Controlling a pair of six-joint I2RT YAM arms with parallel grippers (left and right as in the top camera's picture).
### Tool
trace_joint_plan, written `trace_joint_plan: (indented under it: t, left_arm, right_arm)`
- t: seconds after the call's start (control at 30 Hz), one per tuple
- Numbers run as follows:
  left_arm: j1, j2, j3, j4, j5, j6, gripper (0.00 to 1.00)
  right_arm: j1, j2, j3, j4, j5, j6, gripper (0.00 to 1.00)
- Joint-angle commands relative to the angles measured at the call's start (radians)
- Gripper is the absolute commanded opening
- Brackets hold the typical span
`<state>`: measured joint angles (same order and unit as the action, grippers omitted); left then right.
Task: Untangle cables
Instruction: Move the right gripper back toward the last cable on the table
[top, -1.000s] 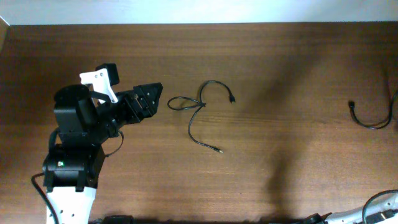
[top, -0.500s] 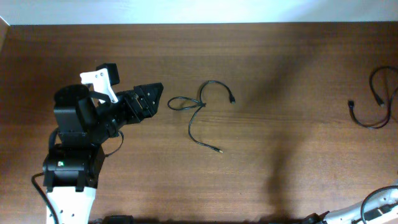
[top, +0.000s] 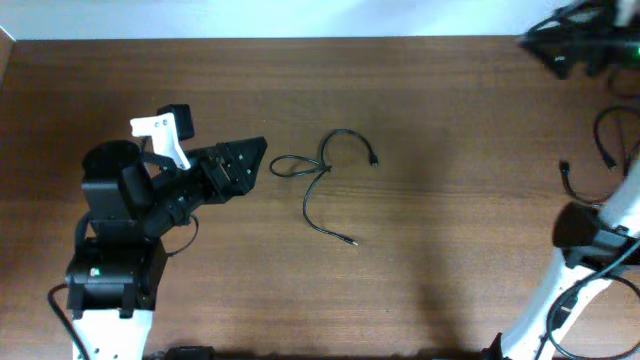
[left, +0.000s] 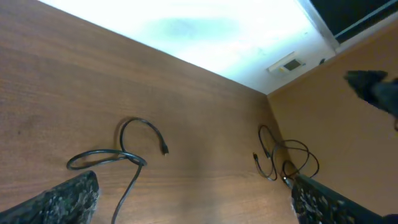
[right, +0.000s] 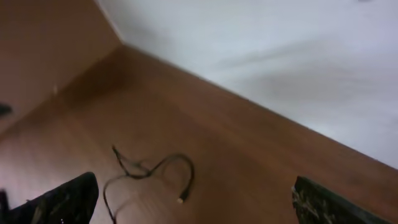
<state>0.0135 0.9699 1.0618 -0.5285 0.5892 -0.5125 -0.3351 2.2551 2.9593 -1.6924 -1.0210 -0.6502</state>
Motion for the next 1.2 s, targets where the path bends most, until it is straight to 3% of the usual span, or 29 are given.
trace_joint_plan:
  t: [0.0, 0.2, 0.43, 0.7, 1.0, 1.17]
  left_arm:
    - [0.002, -0.028, 0.008, 0.005, 0.018, 0.010, 1.00]
    - [0.002, -0.053, 0.008, 0.005, 0.018, 0.014, 1.00]
    - [0.002, -0.057, 0.008, 0.005, 0.018, 0.024, 1.00]
    - [0.002, -0.057, 0.008, 0.004, 0.018, 0.037, 1.00]
    - [0.003, -0.057, 0.008, 0.004, 0.017, 0.059, 1.00]
    - [0.002, -0.057, 0.008, 0.005, 0.017, 0.059, 1.00]
  right_arm:
    - [0.122, 0.001, 0.002, -0.006, 0.092, -0.079, 0.99]
    - [0.301, 0.001, 0.002, -0.006, 0.210, -0.075, 0.99]
    - [0.550, -0.024, 0.002, -0.006, 0.587, -0.041, 0.99]
    - [0.712, -0.024, -0.110, -0.006, 0.620, -0.042, 0.99]
    - [0.784, -0.024, -0.456, 0.014, 0.582, -0.148, 0.99]
    - [0.794, -0.023, -0.606, 0.138, 0.564, -0.150, 0.99]
